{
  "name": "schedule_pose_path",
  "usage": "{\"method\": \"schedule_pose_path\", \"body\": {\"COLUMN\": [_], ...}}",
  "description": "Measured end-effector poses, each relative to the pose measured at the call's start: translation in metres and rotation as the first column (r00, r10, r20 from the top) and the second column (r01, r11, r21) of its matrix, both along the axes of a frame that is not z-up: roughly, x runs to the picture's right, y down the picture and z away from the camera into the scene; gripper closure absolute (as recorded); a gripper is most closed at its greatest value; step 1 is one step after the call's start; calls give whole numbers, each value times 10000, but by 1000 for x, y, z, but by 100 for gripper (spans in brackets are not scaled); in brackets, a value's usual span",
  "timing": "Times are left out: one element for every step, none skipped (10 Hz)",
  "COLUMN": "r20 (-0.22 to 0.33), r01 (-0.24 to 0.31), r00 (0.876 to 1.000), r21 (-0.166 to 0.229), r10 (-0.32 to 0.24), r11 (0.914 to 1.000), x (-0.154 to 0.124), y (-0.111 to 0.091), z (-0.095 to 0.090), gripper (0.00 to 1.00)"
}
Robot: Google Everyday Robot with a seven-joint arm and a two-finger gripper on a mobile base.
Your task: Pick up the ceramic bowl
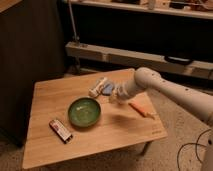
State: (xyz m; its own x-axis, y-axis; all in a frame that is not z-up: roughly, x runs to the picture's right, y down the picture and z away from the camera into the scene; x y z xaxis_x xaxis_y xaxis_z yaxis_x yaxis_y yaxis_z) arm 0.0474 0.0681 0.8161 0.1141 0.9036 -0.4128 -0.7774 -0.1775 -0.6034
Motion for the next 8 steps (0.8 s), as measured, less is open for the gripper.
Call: {"method": "schedule_pose_path", "body": {"r20": [167,377,541,675,868,1006,1123,1283], "r01": [-189,-256,-234,-194,-65,35,125,223], "r00": [9997,9990,9983,9975,9962,9949,9937,9917], "r21": [-16,-42,-80,-153,-275,-444,-633,-772], "r10": [189,257,238,204,89,10,-53,-123], "r11": [9998,9997,9997,9997,9996,9990,9979,9968], "x": [2,-3,-11,-19,-32,-37,-39,-47], "y": [2,1,2,3,8,14,22,28], "z": [7,11,14,19,26,30,34,38], "gripper": [33,23,20,20,20,20,20,21]}}
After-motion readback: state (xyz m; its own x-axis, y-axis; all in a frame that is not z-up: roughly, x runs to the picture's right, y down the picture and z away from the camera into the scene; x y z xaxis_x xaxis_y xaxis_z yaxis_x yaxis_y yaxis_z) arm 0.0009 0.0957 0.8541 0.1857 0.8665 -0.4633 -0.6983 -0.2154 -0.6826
